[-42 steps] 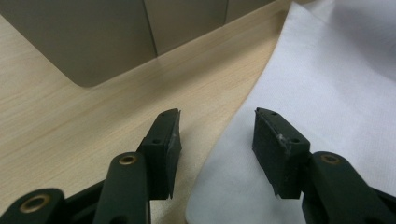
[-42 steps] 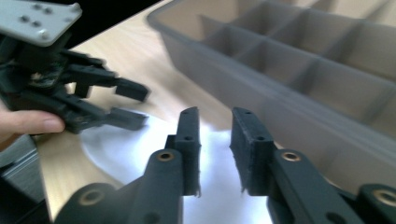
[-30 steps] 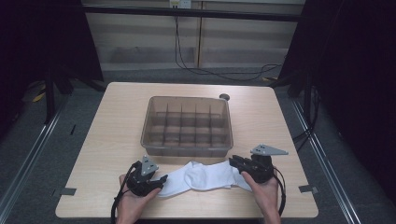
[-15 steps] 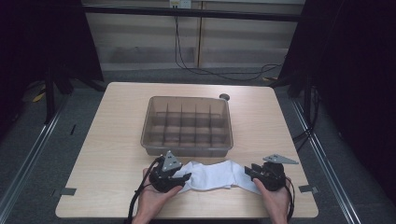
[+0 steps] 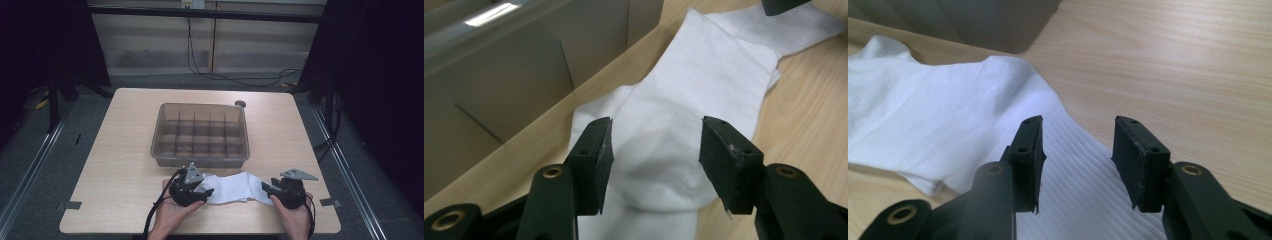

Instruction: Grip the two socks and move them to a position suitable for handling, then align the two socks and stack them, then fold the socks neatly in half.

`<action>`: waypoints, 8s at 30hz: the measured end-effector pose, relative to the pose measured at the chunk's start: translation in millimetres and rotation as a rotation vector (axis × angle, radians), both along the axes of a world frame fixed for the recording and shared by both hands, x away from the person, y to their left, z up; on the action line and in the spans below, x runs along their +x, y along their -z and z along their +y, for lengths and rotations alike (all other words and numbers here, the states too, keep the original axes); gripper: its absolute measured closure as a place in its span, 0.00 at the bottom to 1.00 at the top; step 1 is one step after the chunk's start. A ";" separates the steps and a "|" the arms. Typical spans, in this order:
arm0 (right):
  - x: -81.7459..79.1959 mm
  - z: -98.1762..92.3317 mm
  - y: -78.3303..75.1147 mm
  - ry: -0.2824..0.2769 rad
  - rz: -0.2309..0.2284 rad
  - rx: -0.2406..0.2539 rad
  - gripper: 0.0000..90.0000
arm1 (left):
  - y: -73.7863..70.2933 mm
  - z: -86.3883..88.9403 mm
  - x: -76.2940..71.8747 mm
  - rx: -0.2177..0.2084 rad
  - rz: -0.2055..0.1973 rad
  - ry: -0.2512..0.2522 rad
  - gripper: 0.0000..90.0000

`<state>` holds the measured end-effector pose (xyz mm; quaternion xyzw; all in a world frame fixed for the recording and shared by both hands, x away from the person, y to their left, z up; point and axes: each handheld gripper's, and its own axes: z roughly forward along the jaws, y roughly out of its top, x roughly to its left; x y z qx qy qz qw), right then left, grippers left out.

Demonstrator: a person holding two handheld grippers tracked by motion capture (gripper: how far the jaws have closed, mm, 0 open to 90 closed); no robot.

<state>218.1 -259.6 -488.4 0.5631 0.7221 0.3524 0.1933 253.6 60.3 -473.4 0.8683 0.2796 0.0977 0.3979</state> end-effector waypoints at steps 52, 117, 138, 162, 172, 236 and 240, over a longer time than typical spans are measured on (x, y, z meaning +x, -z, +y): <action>14.8 48.5 -25.8 -0.183 -0.055 0.032 0.95 | -24.9 60.6 -15.8 -0.104 -0.053 -0.104 0.98; 25.8 71.3 1.7 -0.237 0.026 -0.041 0.78 | 16.2 71.7 -18.5 0.006 0.012 -0.137 0.79; 18.2 34.4 5.0 -0.148 0.023 -0.066 0.73 | 23.8 61.6 -8.6 0.044 0.004 -0.105 0.79; 1.8 26.7 -3.9 -0.070 -0.041 -0.062 0.76 | 26.0 59.5 -11.8 0.050 -0.021 -0.154 0.70; -3.3 30.2 4.5 -0.101 0.000 -0.053 0.79 | 26.7 59.9 -11.0 0.050 -0.026 -0.156 0.67; 25.5 29.3 9.5 -0.103 0.055 -0.056 0.62 | 30.0 60.8 -3.7 0.077 0.018 -0.182 0.18; 23.9 30.0 10.1 -0.121 0.054 -0.019 0.78 | 30.2 59.6 -3.9 0.074 0.011 -0.186 0.18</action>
